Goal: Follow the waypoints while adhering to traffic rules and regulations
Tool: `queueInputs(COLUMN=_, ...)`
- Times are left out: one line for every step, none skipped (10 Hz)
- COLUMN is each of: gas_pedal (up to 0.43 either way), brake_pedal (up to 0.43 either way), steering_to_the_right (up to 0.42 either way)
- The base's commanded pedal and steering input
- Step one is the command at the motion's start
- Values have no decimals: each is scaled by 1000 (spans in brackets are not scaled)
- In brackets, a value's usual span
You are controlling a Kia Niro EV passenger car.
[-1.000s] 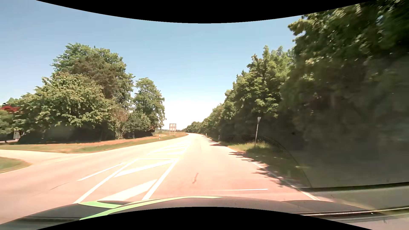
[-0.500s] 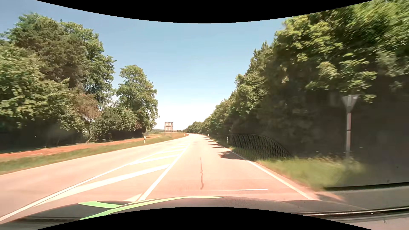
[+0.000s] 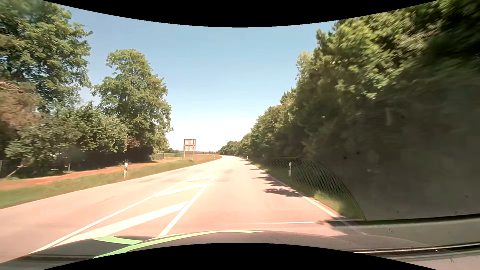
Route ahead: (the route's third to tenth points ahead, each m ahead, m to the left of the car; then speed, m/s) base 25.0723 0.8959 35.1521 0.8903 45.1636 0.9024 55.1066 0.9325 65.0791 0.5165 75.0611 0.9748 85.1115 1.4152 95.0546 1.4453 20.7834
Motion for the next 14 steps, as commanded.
queueInputs(gas_pedal=299, brake_pedal=0, steering_to_the_right=-6)
queueInputs(gas_pedal=299, brake_pedal=0, steering_to_the_right=-5)
queueInputs(gas_pedal=299, brake_pedal=0, steering_to_the_right=-6)
queueInputs(gas_pedal=299, brake_pedal=0, steering_to_the_right=-5)
queueInputs(gas_pedal=299, brake_pedal=0, steering_to_the_right=-5)
queueInputs(gas_pedal=287, brake_pedal=0, steering_to_the_right=-4)
queueInputs(gas_pedal=287, brake_pedal=0, steering_to_the_right=-1)
queueInputs(gas_pedal=287, brake_pedal=0, steering_to_the_right=0)
queueInputs(gas_pedal=287, brake_pedal=0, steering_to_the_right=0)
queueInputs(gas_pedal=287, brake_pedal=0, steering_to_the_right=0)
queueInputs(gas_pedal=287, brake_pedal=0, steering_to_the_right=0)
queueInputs(gas_pedal=287, brake_pedal=0, steering_to_the_right=0)
queueInputs(gas_pedal=287, brake_pedal=0, steering_to_the_right=0)
queueInputs(gas_pedal=287, brake_pedal=0, steering_to_the_right=0)
